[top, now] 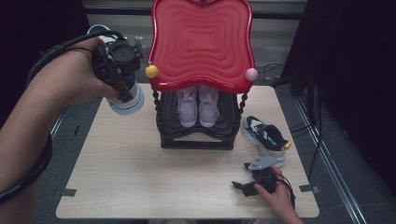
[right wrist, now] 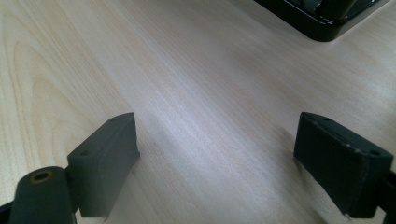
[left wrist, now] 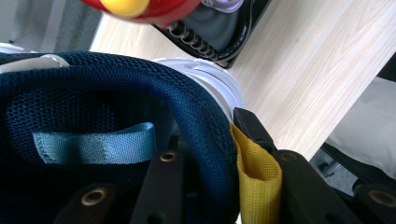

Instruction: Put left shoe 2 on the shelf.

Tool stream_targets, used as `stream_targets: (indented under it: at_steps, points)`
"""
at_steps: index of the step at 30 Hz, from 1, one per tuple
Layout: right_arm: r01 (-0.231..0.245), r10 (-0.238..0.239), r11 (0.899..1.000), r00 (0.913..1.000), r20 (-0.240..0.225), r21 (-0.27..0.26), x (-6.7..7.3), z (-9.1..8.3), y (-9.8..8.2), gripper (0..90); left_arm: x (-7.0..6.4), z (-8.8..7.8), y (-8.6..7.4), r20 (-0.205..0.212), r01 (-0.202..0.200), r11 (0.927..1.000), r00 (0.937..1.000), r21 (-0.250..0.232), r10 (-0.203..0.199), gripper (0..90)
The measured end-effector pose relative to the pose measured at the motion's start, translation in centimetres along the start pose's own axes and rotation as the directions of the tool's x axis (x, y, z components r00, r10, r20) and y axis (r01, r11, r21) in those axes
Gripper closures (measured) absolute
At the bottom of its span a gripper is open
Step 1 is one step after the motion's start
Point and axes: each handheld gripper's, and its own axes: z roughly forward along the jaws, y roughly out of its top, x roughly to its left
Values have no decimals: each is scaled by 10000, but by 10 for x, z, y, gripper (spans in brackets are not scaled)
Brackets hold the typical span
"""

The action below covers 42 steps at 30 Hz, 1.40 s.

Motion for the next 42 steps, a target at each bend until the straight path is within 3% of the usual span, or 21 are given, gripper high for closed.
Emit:
stream_targets:
  at_steps: [17,25,34,38,42]
  points:
    - [-6,6,10000,10000,30,4,0,0,0,129,-15,-34,32,-817,-666,9964,9947,-528,621,742]
    - [3,-3,10000,10000,28,1,0,0,0,128,-20,-35,52,-1397,-1268,9907,9830,-500,1188,742]
    - [21,-21,10000,10000,33,-8,0,1,0,128,-24,-33,76,-1429,-1793,9808,9755,-769,1671,741]
    - [20,-20,10000,10000,34,-7,0,1,0,128,-23,-29,83,-1526,-2190,9731,9665,-716,2063,741]
    - [20,-20,10000,10000,34,-7,0,1,0,128,-22,-23,91,-1583,-2330,9699,9627,-713,2196,739]
